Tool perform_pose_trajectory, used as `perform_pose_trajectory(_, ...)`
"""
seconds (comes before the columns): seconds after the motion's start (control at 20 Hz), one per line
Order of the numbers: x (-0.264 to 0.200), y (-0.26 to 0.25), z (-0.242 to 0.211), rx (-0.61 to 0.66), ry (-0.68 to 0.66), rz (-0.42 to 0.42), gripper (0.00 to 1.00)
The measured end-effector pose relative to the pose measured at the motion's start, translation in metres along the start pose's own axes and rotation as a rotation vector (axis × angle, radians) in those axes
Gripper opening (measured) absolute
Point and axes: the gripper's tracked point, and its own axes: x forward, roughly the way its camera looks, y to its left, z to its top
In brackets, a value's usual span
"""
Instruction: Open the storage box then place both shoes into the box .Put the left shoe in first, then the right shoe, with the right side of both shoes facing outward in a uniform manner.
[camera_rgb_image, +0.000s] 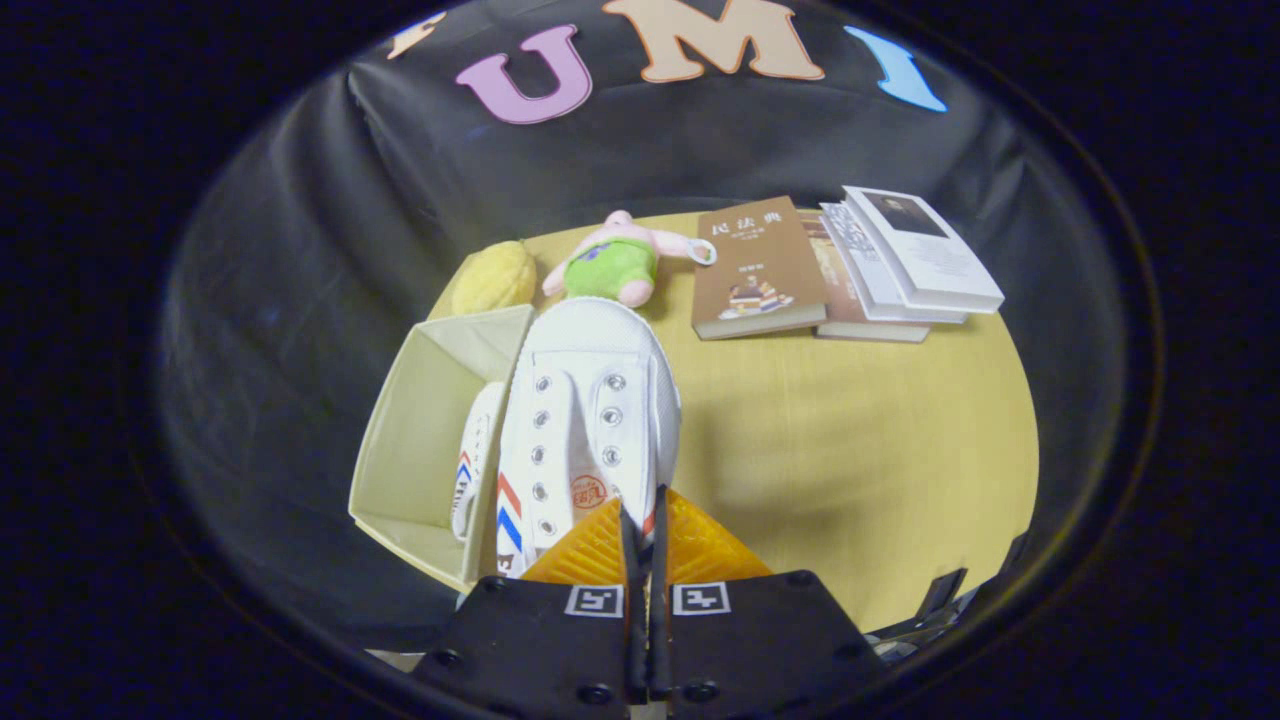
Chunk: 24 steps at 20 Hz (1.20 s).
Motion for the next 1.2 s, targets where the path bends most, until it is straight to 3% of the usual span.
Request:
perform_pose_trajectory(0.6,0.022,0.104,0.019,-0.017,0.010,0.116,0.04)
perform_pose_trajectory(1.1,0.072,0.122,0.002,-0.048,0.071,0.050,0.04)
perform_pose_trajectory(1.2,0.078,0.128,0.001,-0.052,0.069,0.065,0.19)
